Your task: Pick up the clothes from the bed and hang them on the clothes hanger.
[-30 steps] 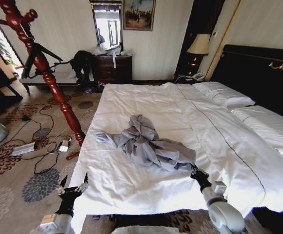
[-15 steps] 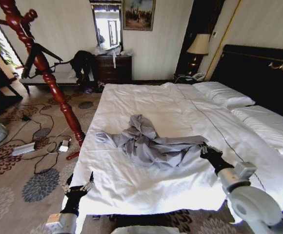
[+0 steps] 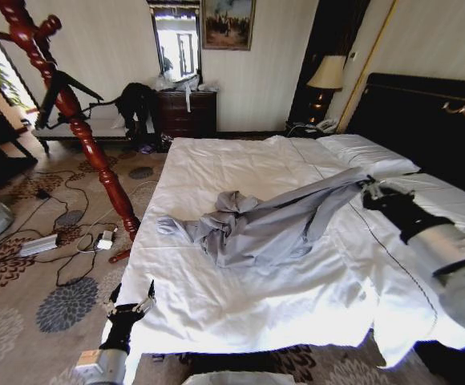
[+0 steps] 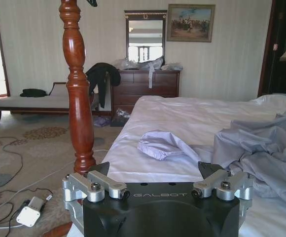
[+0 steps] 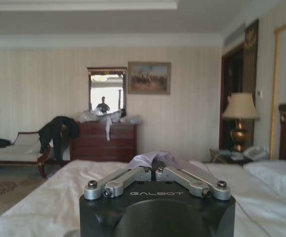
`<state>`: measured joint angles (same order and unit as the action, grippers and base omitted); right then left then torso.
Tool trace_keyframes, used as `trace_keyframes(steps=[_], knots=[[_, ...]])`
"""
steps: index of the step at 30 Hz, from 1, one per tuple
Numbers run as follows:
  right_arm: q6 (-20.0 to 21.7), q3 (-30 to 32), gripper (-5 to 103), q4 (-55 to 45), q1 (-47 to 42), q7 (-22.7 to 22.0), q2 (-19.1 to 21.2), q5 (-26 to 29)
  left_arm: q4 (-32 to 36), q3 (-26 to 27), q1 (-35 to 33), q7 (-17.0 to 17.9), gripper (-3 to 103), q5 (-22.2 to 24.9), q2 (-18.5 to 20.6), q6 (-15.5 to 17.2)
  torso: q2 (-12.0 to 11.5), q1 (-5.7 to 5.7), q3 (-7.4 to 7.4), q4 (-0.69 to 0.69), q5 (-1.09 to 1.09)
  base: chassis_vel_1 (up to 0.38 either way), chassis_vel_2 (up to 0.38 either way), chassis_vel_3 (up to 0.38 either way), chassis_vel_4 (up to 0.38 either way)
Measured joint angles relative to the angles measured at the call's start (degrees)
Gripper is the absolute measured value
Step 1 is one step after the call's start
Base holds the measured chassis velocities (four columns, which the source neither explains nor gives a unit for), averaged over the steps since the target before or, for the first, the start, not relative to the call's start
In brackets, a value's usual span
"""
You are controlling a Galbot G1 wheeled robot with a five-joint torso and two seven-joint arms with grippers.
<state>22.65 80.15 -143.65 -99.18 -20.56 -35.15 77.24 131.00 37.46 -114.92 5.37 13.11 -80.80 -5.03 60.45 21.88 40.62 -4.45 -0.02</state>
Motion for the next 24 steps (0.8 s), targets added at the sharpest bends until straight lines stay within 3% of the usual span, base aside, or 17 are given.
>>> trace_keyframes(steps=[1,4,5,6,8,10,13,18,22,24], knots=[[0.2,-0.6,0,0.1,-1.4,0.4,-1.2,-0.9,-0.2,0.0,-0.1,0.0,100,0.0,0.0,0.0,0.0,0.0,0.0,-0.01,0.02,0.0,0.0,0.0,0.0],[-1.2,-7.6,0,0.2,-9.8,3.6,-7.3,-14.0,-0.5,0.1,-0.2,-0.1,100,0.0,0.4,0.0,0.0,0.0,0.0,-0.03,0.05,0.0,0.0,0.0,0.0],[-1.2,-7.6,0,0.2,-9.8,3.6,-7.3,-14.0,-0.5,0.1,-0.2,-0.1,100,0.0,0.4,0.0,0.0,0.0,0.0,-0.03,0.05,0.0,0.0,0.0,0.0],[-1.8,-10.8,0,0.2,-12.9,5.6,-9.0,-19.8,-0.5,0.2,-0.2,-0.1,100,0.0,0.6,0.0,0.0,-0.01,-0.01,-0.06,0.02,0.0,0.0,0.0,0.0],[-2.4,-15.3,0,0.3,-14.3,7.4,-10.3,-25.7,-0.5,0.6,0.1,-0.1,100,0.4,0.5,0.3,0.0,-0.01,-0.01,-0.03,0.02,0.0,0.0,0.0,0.0],[-2.4,-17.0,0,0.3,-13.7,7.6,-10.7,-27.1,-0.5,0.7,0.4,0.0,100,0.7,0.2,0.4,0.0,-0.01,-0.01,0.0,0.01,0.0,0.0,0.0,0.0],[-1.4,-18.6,16,0.6,-12.8,8.1,-10.7,-28.4,-0.7,0.8,0.6,0.2,100,0.9,-0.2,0.6,0.0,0.0,-0.01,0.02,0.01,0.0,0.0,0.0,0.0],[1.8,-18.8,27,2.2,-15.7,10.1,-10.7,-29.7,-0.8,0.8,0.7,0.3,100,1.1,-0.3,0.7,0.0,-0.01,-0.01,-0.01,0.01,0.0,0.0,0.0,0.0],[4.4,-20.7,48,2.5,-21.5,12.2,-11.4,-30.0,-0.9,1.4,1.2,0.4,100,1.7,-0.2,1.2,0.0,-0.01,-0.01,-0.02,0.02,0.0,0.0,0.0,0.0],[5.1,-21.3,48,2.3,-22.3,12.5,-11.5,-29.8,-0.9,1.5,1.2,0.4,100,1.8,-0.2,1.3,0.0,-0.01,-0.01,-0.02,0.01,0.0,0.0,0.0,0.0]])
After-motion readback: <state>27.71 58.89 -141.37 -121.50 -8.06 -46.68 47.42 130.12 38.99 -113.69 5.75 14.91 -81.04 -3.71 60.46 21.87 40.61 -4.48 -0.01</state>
